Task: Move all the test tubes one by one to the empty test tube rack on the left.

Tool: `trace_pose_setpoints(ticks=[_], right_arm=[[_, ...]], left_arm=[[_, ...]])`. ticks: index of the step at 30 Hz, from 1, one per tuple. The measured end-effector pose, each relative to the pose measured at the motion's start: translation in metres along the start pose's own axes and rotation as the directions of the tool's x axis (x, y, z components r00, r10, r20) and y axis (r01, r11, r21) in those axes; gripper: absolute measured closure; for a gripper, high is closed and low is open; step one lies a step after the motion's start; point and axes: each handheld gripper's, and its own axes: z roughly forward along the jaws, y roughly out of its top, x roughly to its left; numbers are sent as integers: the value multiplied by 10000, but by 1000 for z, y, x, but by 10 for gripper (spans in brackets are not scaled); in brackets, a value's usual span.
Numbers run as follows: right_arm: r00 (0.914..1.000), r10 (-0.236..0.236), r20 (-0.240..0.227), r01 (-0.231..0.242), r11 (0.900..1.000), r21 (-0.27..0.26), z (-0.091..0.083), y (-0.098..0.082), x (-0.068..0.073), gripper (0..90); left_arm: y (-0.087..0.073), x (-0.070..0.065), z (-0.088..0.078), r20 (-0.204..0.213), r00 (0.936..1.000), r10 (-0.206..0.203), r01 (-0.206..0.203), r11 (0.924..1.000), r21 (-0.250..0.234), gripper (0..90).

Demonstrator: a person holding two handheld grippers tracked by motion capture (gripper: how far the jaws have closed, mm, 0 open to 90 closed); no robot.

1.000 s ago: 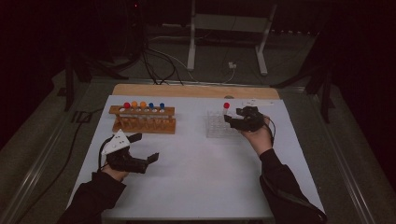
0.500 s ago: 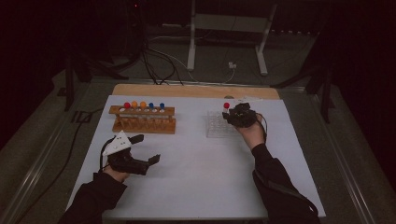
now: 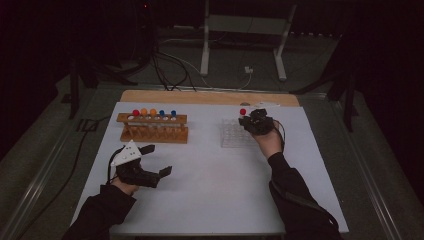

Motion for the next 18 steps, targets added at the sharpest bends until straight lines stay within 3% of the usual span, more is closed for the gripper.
trace_pose_setpoints(ticks=[7, 11, 18], right_arm=[[9999, -117, 97, 124, 9974, -706, -22, 15, 1, 759], [9994, -234, 237, 258, 9937, -1093, -37, 23, 2, 759], [9970, -770, 1, 762, 9865, -1452, -61, 30, 13, 760]], left_arm=[[3, -2, 3, -195, 9998, -85, 88, 9999, 131, 7], [6, -3, 4, 12, 9999, -111, 111, 9998, 186, 8], [17, -6, 6, 384, 9993, -3, -6, 9997, 238, 8]])
